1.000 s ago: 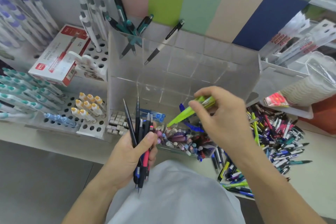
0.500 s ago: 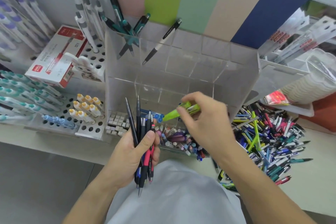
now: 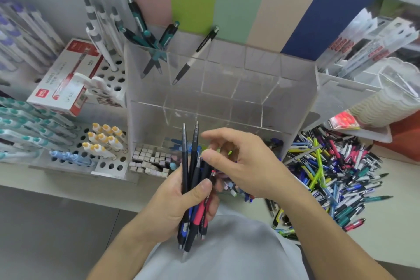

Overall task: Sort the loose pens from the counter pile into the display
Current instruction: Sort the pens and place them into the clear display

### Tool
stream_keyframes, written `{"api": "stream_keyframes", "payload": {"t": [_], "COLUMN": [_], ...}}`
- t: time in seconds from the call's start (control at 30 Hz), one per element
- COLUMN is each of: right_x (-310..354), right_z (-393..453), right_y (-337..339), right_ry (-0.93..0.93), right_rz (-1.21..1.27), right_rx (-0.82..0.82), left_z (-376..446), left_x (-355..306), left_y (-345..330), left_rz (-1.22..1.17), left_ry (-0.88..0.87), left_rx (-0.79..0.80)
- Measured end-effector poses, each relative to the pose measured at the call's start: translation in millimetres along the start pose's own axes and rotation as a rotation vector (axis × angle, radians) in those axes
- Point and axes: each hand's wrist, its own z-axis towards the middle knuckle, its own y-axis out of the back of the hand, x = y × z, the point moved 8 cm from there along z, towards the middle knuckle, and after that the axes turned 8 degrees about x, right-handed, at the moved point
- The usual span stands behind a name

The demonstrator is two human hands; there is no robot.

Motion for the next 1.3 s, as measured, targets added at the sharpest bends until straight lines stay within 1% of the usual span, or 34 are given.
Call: {"api": "stream_keyframes", "payload": {"t": [0.13,0.23,0.33,0.43,0.5,0.53,0.6,0.7,0.77,0.87,0.93,1.0,1.07,1.13,1.2,1.3], "right_x": [-9,-8,-3,0,7,11,14,8,-1,-12,-19,-24,-29,-33,-31,-27], "right_z": [4,9,16,21,22,22,24,18,8,-10,-20,-26,-28,-28,-27,-23], "right_y": [4,4,8,2,2,7,28,64,85,106,108,99,81,60,36,-1], "right_ry": [0.016,0.041,0.056,0.014,0.055,0.084,0.117,0.117,0.12,0.16,0.167,0.152,0.092,0.017,-0.027,-0.069], "right_rz": [0.18,0.236,0.153,0.097,0.092,0.085,0.118,0.311,0.441,0.54,0.592,0.632,0.616,0.559,0.536,0.571], "right_rx": [0.045,0.081,0.082,0.213,0.267,0.251,0.159,0.03,-0.012,-0.015,0.029,0.117,0.234,0.331,0.411,0.465], "left_z": [1,0,-1,0,0,0,0,-2,-2,-4,-4,-2,0,2,4,2], "left_x": [2,8,14,13,12,11,10,11,12,11,10,8,4,0,0,5], "left_y": [-4,-10,-16,-18,-18,-17,-16,-8,-3,5,7,6,4,-1,-5,-5], "left_rz": [0.03,0.054,0.081,0.089,0.089,0.089,0.089,0.011,-0.043,-0.034,-0.032,-0.092,-0.165,-0.183,-0.159,-0.024], "left_ry": [0.041,0.094,0.122,0.129,0.136,0.142,0.148,0.141,0.129,0.103,0.09,0.096,0.08,0.063,0.075,0.109], "left_rx": [0.041,0.099,0.147,0.147,0.154,0.158,0.152,0.071,0.013,-0.062,-0.09,-0.12,-0.134,-0.124,-0.113,-0.099]}}
